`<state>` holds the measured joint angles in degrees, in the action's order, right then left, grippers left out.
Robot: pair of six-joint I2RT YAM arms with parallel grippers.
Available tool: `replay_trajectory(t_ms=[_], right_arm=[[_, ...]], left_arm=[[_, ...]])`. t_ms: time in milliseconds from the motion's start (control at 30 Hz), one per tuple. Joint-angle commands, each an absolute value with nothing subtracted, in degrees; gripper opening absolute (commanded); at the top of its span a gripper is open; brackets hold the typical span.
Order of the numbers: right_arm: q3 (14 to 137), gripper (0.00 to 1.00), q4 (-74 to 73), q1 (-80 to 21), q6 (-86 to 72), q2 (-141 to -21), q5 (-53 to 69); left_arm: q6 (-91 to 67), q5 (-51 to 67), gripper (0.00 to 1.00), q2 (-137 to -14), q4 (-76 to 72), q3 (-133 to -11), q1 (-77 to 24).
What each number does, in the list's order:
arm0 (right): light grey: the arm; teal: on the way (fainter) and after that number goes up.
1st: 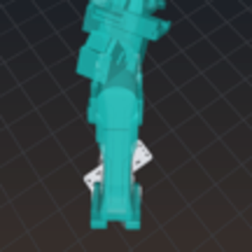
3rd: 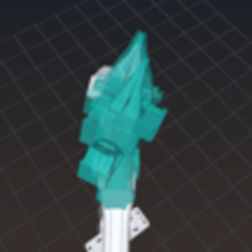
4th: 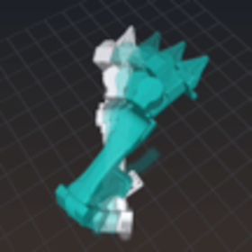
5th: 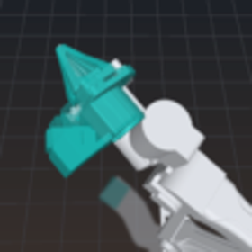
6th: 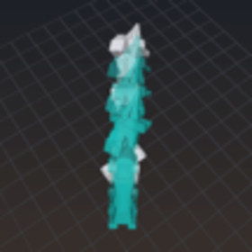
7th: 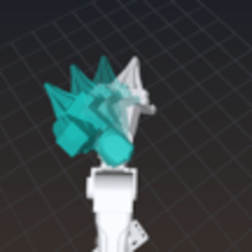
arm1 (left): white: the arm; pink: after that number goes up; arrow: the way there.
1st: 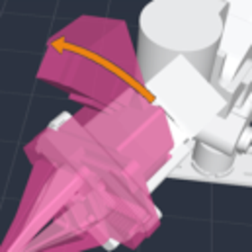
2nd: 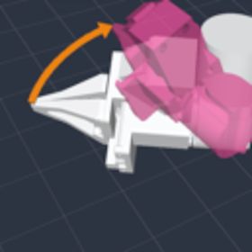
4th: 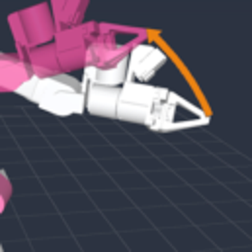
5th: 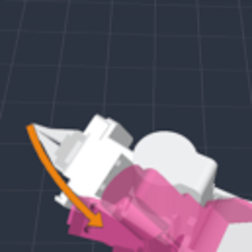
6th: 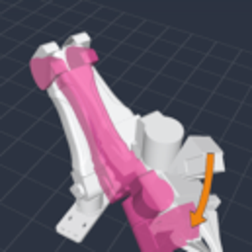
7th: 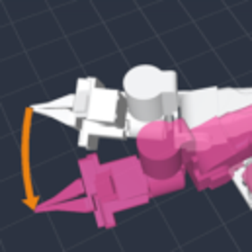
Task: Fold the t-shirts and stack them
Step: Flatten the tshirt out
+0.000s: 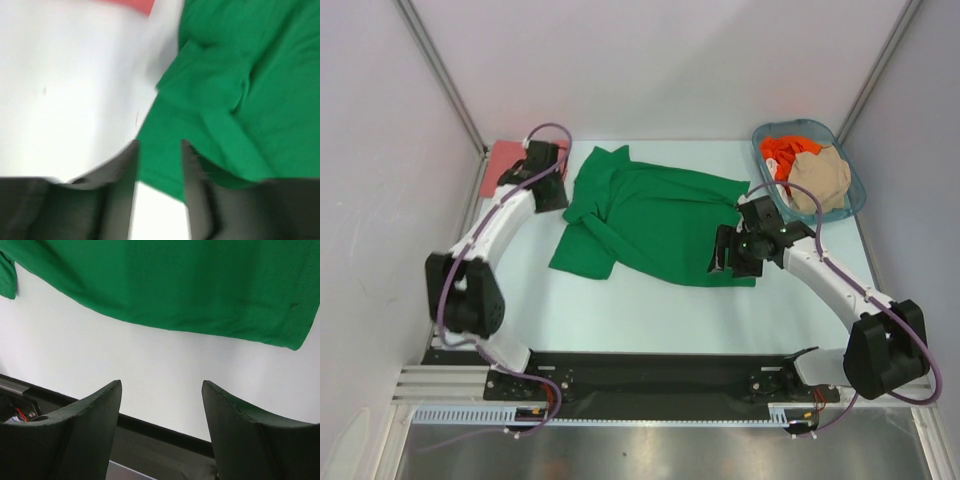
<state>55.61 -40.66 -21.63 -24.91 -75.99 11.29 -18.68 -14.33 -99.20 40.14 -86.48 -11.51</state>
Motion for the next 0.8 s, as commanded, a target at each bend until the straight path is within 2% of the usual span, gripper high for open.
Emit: replay_trajectory(t_ms=[0,33,100,133,167,200,267,433,600,767], right_arm=[[56.3,0.71,-42.0,-21.5,-25.8,-73.5,12.0],[56.3,0.71,-42.3,-21.5,-26.1,-73.0,11.8],[56.5,0.71,-42.9,-21.4,-26.5,-72.9,12.0],[56.9,0.71,-43.4,-21.4,-26.7,-73.0,11.8],[57.0,0.71,-44.3,-21.4,-26.9,-73.2,11.8],[57.1,0.71,-44.6,-21.4,-27.3,-73.6,11.7],[57.2,0.70,-45.3,-21.4,-28.0,-73.5,10.6],[57.1,0.70,-45.2,-21.5,-28.6,-73.8,9.8],[56.3,0.70,-45.4,-21.4,-28.2,-73.7,9.9],[54.5,0.70,-44.7,-20.7,-28.0,-72.4,9.6]], left_arm=[[-24.3,-12.9,0.38,-84.2,44.4,-75.6,-6.8],[-25.7,-11.5,0.33,-81.6,44.3,-72.3,-5.4],[-27.5,-8.5,0.33,-78.7,44.0,-64.2,-1.8],[-28.0,-8.1,0.38,-77.4,44.1,-62.1,-1.1],[-29.5,-8.3,0.57,-77.3,44.2,-60.2,-0.8],[-30.5,-8.5,0.58,-77.6,44.6,-57.6,-0.4],[-33.5,-8.0,0.56,-79.0,44.0,-55.5,-0.4],[-36.2,-4.1,0.42,-85.7,37.4,-52.9,-0.4],[-35.3,-5.3,0.42,-88.9,33.4,-53.2,-0.5],[-34.5,-5.4,0.47,-89.8,31.4,-53.7,-0.5]])
